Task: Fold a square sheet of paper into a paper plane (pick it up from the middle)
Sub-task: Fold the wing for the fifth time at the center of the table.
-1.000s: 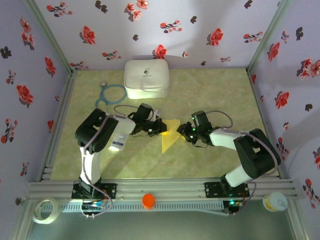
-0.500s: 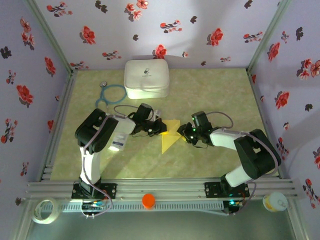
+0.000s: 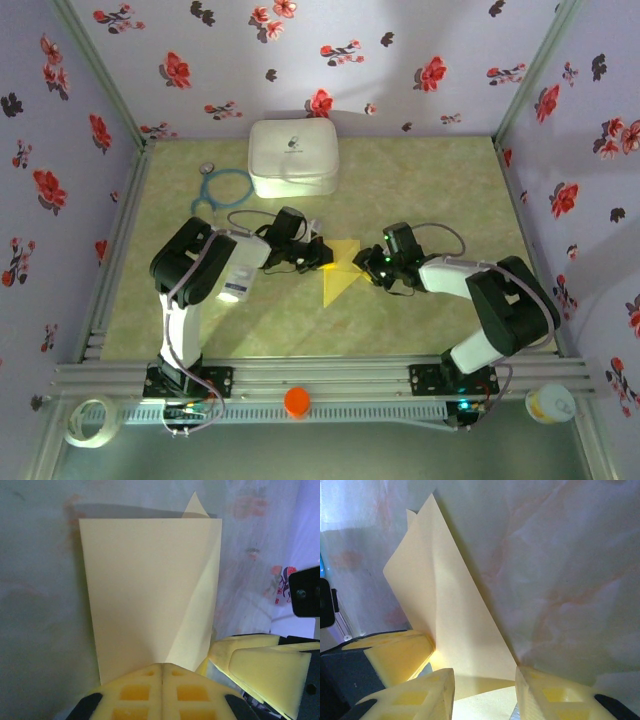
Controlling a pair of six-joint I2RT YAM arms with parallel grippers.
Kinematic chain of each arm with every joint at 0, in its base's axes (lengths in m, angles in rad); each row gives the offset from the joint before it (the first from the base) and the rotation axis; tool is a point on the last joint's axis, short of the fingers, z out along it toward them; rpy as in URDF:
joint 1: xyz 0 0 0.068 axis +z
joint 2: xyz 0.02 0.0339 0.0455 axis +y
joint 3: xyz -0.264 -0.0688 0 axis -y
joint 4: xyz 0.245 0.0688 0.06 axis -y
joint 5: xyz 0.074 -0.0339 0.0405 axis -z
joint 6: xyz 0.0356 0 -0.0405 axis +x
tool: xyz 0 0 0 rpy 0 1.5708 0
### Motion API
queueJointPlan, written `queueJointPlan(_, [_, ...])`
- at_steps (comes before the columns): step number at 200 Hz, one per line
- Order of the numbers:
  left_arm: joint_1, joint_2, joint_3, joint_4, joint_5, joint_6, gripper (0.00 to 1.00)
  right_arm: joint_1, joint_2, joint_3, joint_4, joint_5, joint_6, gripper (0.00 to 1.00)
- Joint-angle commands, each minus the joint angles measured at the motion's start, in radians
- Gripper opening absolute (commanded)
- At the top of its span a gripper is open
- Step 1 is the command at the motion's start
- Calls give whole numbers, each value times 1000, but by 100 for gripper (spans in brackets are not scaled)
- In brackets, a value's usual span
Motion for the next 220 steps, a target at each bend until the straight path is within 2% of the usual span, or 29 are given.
queueJointPlan(1, [6, -14, -27, -43, 3, -9, 0, -6, 7, 6, -16, -10, -6, 38])
queueJointPlan(57, [6, -14, -28, -41, 3, -9, 0, -6, -44, 32, -162, 61, -66, 39])
queueJointPlan(123, [7, -11, -27, -40, 3, -9, 0, -6, 24, 20, -1, -37, -25, 39])
queueJointPlan(220, [8, -9, -21, -48, 3, -6, 0, -5, 22, 15, 67, -67, -33, 38])
